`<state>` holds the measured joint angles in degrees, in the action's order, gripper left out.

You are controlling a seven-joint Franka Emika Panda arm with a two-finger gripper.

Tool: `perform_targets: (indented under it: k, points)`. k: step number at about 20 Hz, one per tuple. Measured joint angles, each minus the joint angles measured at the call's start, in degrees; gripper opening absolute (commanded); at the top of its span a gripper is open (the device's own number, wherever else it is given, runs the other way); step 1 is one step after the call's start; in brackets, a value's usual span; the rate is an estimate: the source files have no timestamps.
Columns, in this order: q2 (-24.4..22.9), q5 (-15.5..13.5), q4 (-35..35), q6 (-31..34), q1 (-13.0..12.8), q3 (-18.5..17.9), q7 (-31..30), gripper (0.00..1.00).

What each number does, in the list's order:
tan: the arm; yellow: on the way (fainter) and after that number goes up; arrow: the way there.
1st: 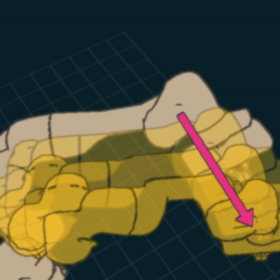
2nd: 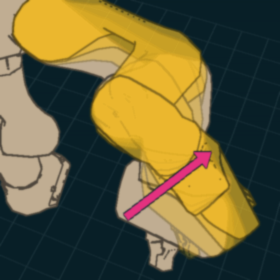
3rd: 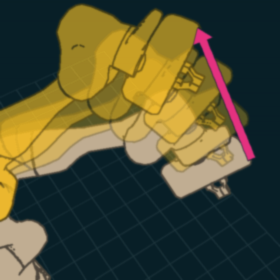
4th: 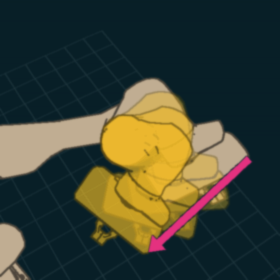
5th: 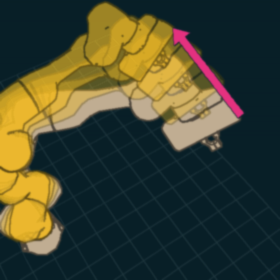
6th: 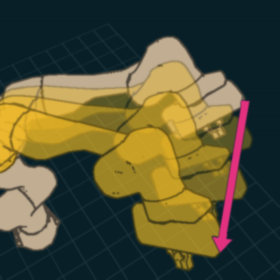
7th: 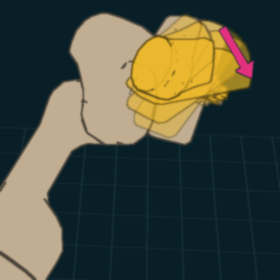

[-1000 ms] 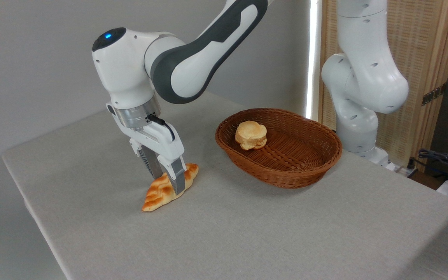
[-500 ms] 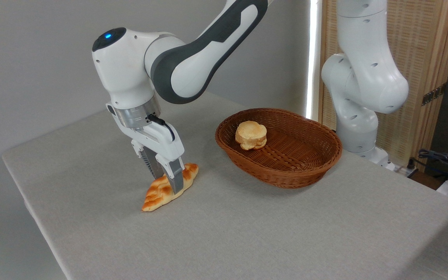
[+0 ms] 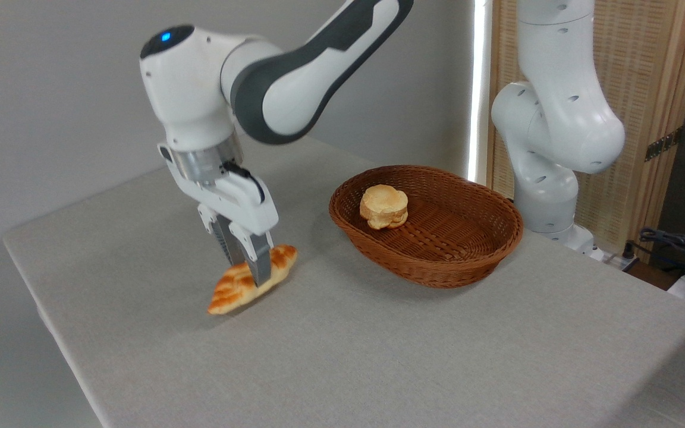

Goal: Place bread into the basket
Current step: 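Lift the held bread roll up off the table, then carry the bread roll over the wicker basket and lower it inside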

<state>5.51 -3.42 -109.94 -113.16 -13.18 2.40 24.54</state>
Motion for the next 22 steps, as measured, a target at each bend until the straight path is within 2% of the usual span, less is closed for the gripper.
perform_targets:
  k: [5,7,11,18,20,21,22]
  points:
    - [-6.33,0.00,0.39,2.42,0.12,-0.24,0.00,0.59]
    - [-9.18,0.00,0.39,6.38,0.14,-1.03,1.02,0.59]
    - [-14.50,0.00,-0.38,14.92,0.18,-3.67,6.75,0.59]
    - [-26.68,0.00,-13.14,18.76,0.23,-7.71,15.11,0.60]
    - [-28.77,0.00,-15.46,20.55,0.23,-8.55,16.85,0.64]
    - [-29.43,0.00,-16.38,21.55,0.23,-8.77,17.76,0.70]
    - [-29.86,0.00,-17.22,22.65,0.23,-8.84,18.77,0.81]
